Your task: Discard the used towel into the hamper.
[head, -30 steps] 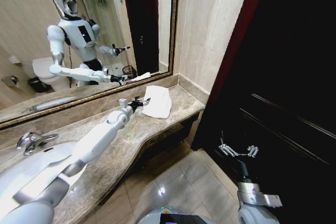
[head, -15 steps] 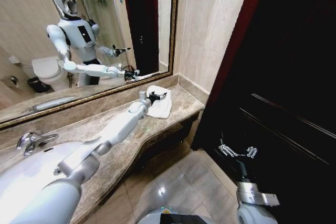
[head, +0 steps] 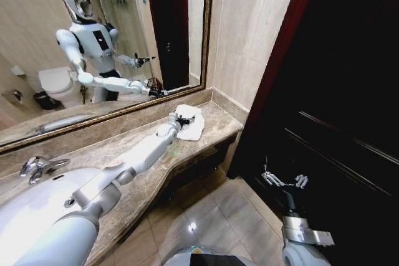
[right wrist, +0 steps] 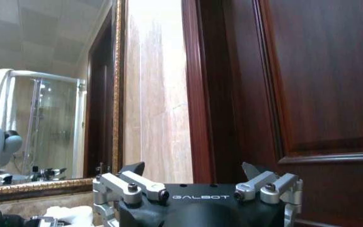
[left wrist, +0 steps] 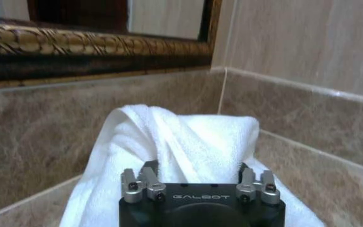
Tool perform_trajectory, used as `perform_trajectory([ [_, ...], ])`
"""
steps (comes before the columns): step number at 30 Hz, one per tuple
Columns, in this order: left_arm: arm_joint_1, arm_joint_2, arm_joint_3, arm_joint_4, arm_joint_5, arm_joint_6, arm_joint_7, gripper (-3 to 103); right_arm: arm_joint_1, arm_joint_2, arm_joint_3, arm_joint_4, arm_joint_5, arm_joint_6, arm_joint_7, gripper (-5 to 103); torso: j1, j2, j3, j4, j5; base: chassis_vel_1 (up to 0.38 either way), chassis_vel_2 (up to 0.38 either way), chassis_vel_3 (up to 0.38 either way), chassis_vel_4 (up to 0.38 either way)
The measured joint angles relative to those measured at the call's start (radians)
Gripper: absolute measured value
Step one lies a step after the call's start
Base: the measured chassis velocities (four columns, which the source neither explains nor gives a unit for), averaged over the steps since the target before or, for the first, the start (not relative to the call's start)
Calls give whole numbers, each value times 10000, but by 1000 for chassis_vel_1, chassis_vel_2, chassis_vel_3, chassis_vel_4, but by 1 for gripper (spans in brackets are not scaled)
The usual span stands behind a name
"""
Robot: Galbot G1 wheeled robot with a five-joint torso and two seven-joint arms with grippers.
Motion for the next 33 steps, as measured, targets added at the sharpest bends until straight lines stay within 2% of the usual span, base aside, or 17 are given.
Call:
perform_trajectory([
  [4,105,-19,-90,44,-2,-607,-1,55,-119,29,45,41,-9,108,-16,100,0,0,0,-1,-1,0,0,0,0],
  [5,105,-19,-90,44,-2,-607,-1,55,-119,29,45,41,-9,108,-16,100,0,0,0,-1,-1,0,0,0,0],
  [10,163,-38,-95,110,11,-953,48,39,-147,25,79,118,-2,147,19,100,0,0,0,-1,-1,0,0,0,0],
  [13,186,-29,-95,108,65,-1137,140,35,-143,18,76,135,-3,153,35,100,0,0,0,-1,-1,0,0,0,0],
  [20,329,134,-42,73,824,-2077,516,13,-120,44,-9,180,-32,176,77,100,0,0,0,0,-1,0,0,0,0],
  [23,398,180,-45,-10,1069,-2350,575,7,-116,58,-32,198,-40,194,96,100,0,0,0,0,-1,0,0,0,0],
  [27,551,254,-105,-190,1395,-2707,706,7,-116,78,-43,215,-60,209,99,100,0,0,0,-2,-1,0,0,0,0],
  [29,837,422,-184,-583,1859,-3059,836,7,-133,120,-46,230,-68,230,101,100,0,0,0,-1,-1,0,0,0,0],
  [30,837,422,-184,-583,1859,-3059,836,7,-133,120,-46,230,-68,230,101,100,0,0,0,-1,-1,0,0,0,0],
  [32,1203,583,-348,-1004,2595,-3487,885,7,-172,175,-48,231,-89,256,104,100,0,0,0,0,-1,0,0,0,0],
  [33,1203,583,-348,-1004,2595,-3487,885,7,-172,175,-48,231,-89,256,104,100,0,0,0,0,-1,0,0,0,0],
])
